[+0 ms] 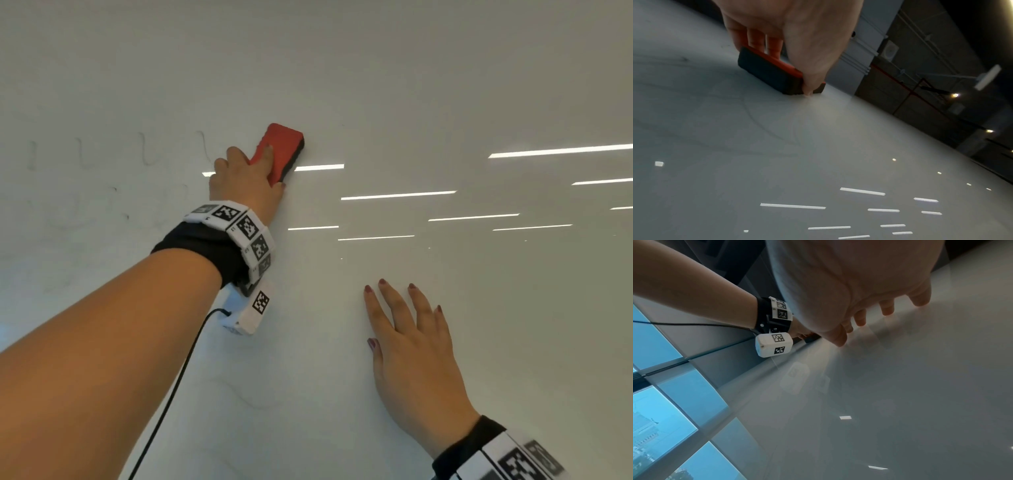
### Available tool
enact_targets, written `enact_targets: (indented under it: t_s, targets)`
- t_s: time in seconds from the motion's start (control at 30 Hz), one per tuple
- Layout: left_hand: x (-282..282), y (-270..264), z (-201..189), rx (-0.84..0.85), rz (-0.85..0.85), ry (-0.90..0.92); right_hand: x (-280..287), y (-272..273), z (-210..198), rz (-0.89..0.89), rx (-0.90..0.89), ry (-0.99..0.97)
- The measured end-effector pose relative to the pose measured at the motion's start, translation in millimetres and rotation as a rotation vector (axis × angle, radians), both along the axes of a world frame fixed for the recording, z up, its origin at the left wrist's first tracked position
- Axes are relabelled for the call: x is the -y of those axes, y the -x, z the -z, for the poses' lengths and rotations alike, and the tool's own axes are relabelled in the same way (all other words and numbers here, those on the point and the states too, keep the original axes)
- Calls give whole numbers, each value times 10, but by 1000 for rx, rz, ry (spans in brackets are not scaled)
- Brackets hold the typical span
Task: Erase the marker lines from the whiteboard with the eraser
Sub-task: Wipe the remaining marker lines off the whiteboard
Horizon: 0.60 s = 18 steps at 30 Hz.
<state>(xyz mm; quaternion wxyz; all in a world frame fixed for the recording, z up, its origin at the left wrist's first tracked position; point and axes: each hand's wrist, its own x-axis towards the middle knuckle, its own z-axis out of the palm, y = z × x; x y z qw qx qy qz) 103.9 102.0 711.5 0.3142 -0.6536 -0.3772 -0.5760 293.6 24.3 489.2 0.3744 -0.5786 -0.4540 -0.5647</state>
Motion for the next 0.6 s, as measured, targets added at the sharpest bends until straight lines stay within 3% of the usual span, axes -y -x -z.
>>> enact_targets:
  t_s: [0.1, 0.2, 0.47, 0.6]
  targets:
    - [-19, 46, 190, -102, -4, -48, -25, 47, -25, 14, 8, -1]
    - [-75, 127, 215, -99, -14, -70, -11, 34, -25, 3, 13, 4]
    - [43, -144, -476, 66, -11, 42, 82, -60, -29, 42, 43, 38]
    - [237, -506, -491, 24, 29, 27, 64, -93, -26, 47, 75, 39]
